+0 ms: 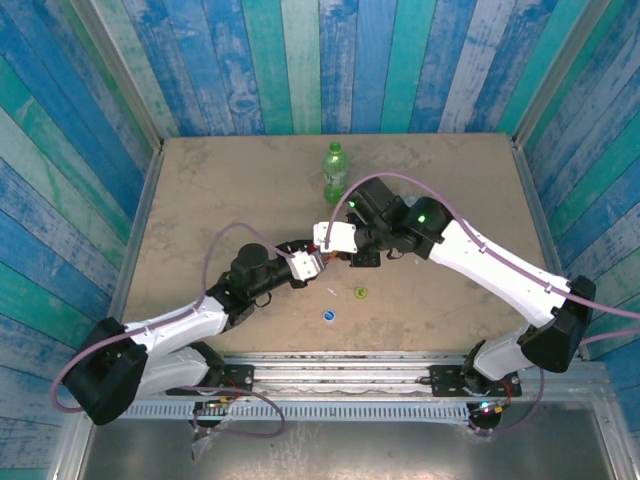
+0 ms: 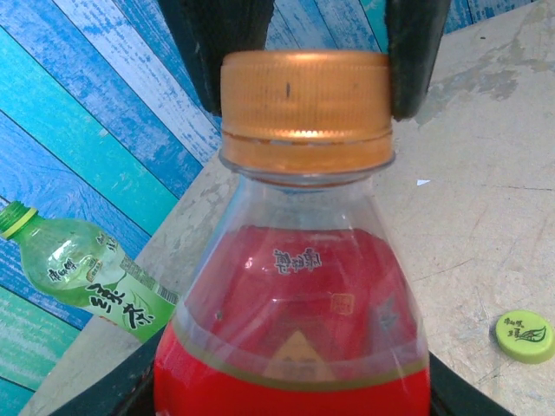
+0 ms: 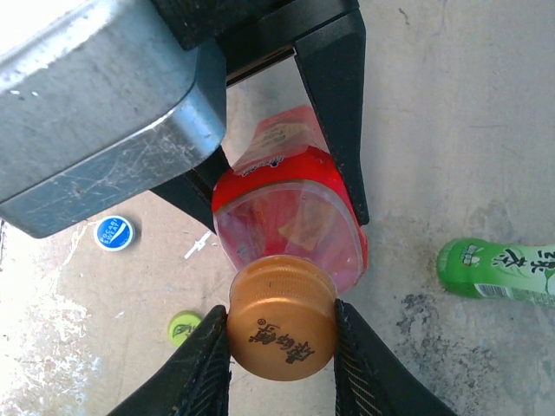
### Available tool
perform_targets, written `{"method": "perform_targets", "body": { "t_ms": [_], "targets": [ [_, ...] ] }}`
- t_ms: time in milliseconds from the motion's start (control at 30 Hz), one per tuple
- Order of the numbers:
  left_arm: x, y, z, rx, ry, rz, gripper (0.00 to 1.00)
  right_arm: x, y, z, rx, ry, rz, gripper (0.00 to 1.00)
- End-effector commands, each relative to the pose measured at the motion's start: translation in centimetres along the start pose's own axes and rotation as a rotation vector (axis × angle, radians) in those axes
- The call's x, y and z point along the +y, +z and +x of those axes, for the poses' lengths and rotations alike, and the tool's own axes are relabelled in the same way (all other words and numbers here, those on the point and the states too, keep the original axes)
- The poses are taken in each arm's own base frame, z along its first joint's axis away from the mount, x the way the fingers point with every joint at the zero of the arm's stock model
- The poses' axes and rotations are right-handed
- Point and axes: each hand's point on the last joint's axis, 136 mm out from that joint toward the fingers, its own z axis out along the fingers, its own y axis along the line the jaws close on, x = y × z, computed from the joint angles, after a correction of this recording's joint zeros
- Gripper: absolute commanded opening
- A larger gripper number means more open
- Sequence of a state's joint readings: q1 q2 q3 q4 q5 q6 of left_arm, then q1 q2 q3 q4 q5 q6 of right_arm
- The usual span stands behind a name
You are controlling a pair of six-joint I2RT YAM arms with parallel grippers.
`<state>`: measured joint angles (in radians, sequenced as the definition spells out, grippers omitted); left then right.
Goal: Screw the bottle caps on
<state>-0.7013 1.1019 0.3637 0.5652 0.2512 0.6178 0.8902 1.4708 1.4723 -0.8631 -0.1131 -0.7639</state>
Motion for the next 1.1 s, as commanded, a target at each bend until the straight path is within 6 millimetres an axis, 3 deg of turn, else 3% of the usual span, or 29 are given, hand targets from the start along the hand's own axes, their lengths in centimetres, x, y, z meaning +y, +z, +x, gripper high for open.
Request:
{"method": "perform_targets", "body": {
  "t_ms": [0, 133, 333, 400, 533, 633, 867, 1067],
  "targets": [
    [1.3, 0.0, -1.1, -0.022, 0.017, -0.041, 0.5, -0.7, -0.3, -0.2, -0.011, 0.134, 0.026, 0.16],
    [1.5, 0.0, -0.8, -0.008, 0.017, -0.059, 0.49, -4.1, -0.5, 0.9, 0.0, 0.562, 0.207, 0.01],
    [1.4, 0.3, -0.7, -0.011, 0.014, -0.052, 0.49, -2.7, -0.2, 0.9, -0.063, 0.857, 0.147, 0.0],
    [1.4, 0.3, -0.8, -0.013, 0.011, -0.052, 0.49, -2.3, -0.4, 0.8, -0.083, 0.846, 0.134, 0.04],
    [1.4, 0.3, -0.6, -0.015, -0.021, -0.058, 0.49, -2.0, -1.5, 0.5, -0.139, 0.694, 0.153, 0.42],
    [1.6, 0.4, -0.9, -0.058, -0.119, -0.048, 0.48, -2.5, -2.9, -0.2, -0.244, 0.623, 0.202, 0.57],
    [2.4, 0.0, -3.9, -0.227, -0.301, -0.009, 0.47, -1.9, -6.5, -2.6, -0.603, 0.47, 0.28, 0.65],
    [2.0, -0.2, -5.0, -0.292, -0.339, 0.034, 0.48, -1.8, -6.3, -3.5, -0.719, 0.505, 0.25, 0.64]
  ]
}}
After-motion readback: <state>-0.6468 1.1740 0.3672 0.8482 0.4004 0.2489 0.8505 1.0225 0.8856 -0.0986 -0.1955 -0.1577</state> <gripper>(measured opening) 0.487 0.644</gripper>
